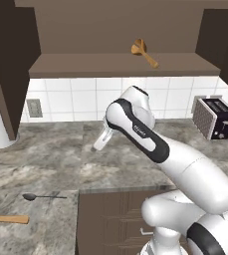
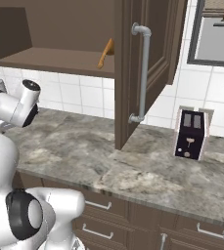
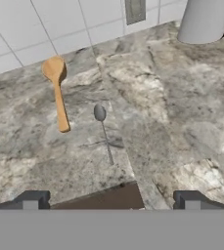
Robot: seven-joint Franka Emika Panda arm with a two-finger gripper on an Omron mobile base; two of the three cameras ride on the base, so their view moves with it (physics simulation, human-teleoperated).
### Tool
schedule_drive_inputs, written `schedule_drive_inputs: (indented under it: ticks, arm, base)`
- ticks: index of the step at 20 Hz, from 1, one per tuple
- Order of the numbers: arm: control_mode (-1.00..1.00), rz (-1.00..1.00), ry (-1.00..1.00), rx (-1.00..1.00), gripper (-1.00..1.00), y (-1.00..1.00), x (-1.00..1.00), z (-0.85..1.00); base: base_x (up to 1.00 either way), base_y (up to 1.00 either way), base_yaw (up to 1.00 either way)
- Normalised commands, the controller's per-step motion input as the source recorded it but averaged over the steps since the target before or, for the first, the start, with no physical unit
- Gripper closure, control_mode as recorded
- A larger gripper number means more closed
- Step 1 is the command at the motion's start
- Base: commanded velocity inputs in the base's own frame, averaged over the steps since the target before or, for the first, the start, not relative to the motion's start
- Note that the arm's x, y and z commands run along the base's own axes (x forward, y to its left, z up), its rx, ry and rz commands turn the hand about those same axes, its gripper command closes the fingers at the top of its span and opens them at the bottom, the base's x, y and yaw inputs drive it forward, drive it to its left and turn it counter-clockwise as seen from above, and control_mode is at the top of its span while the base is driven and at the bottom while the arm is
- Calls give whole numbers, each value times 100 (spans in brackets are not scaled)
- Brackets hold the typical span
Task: Organize the utensils by type. Pick up the wooden spoons from the counter and place them in the open cabinet. Then pick up the metallic utensils from the counter and place them in the open drawer.
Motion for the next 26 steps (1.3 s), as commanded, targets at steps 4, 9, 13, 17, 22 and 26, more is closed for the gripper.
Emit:
schedule_drive_inputs:
  ticks: [4,9,13,17,22,26]
  arm:
    - [-100,0,0,-11,-100,22,24,-34]
    - [-100,0,1,-13,-100,30,24,-53]
    - [-100,0,4,-12,-100,35,29,-61]
    - [-100,1,12,-4,-100,13,34,-48]
    - [-100,4,9,-2,-100,17,31,-38]
    - [-100,2,8,-6,-100,22,28,-35]
  base:
    - [0,0,0]
    - [0,0,0]
    - [0,0,0]
    - [0,0,0]
    - [0,0,0]
    - [0,0,0]
